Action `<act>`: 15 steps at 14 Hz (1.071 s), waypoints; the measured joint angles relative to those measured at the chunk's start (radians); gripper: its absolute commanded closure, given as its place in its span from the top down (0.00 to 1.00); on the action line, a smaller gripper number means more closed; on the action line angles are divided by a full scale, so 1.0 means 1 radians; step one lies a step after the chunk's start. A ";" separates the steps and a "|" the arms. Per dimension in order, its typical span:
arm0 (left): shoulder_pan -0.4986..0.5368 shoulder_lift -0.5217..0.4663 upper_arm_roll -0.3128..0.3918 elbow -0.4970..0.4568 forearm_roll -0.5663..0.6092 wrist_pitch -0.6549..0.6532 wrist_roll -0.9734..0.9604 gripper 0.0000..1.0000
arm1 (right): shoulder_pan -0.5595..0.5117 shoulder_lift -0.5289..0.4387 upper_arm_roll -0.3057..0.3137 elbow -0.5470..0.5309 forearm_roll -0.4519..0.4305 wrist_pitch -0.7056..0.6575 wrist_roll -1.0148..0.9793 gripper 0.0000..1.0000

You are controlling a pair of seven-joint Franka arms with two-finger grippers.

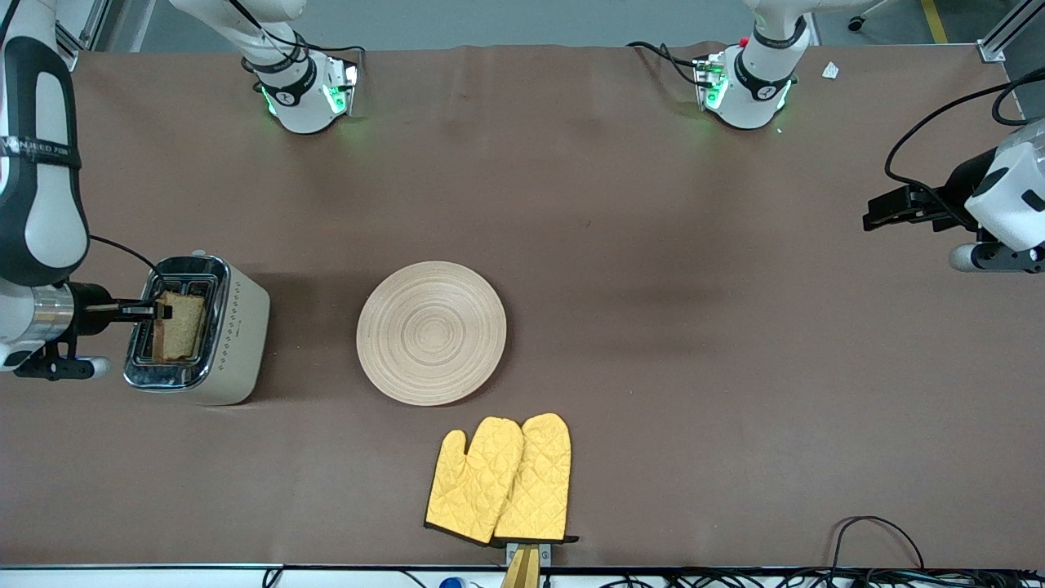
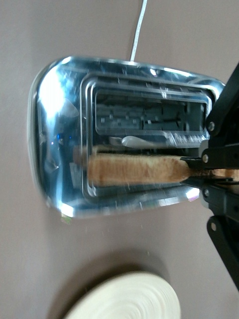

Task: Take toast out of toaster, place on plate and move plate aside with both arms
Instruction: 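Lift the toast with the right gripper while the left gripper reaches the plate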

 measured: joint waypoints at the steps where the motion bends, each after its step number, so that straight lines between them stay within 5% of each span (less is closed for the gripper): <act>1: 0.004 0.000 0.002 0.000 -0.040 -0.010 0.000 1.00 | 0.036 -0.004 0.000 0.054 0.000 -0.037 0.006 0.01; 7: 0.007 0.077 0.005 -0.024 -0.306 -0.006 0.000 1.00 | 0.329 -0.013 0.005 0.173 -0.064 -0.063 0.318 0.02; 15: -0.212 0.380 -0.006 -0.055 -0.580 0.380 -0.004 1.00 | 0.630 0.231 0.005 0.154 -0.245 0.168 0.722 0.04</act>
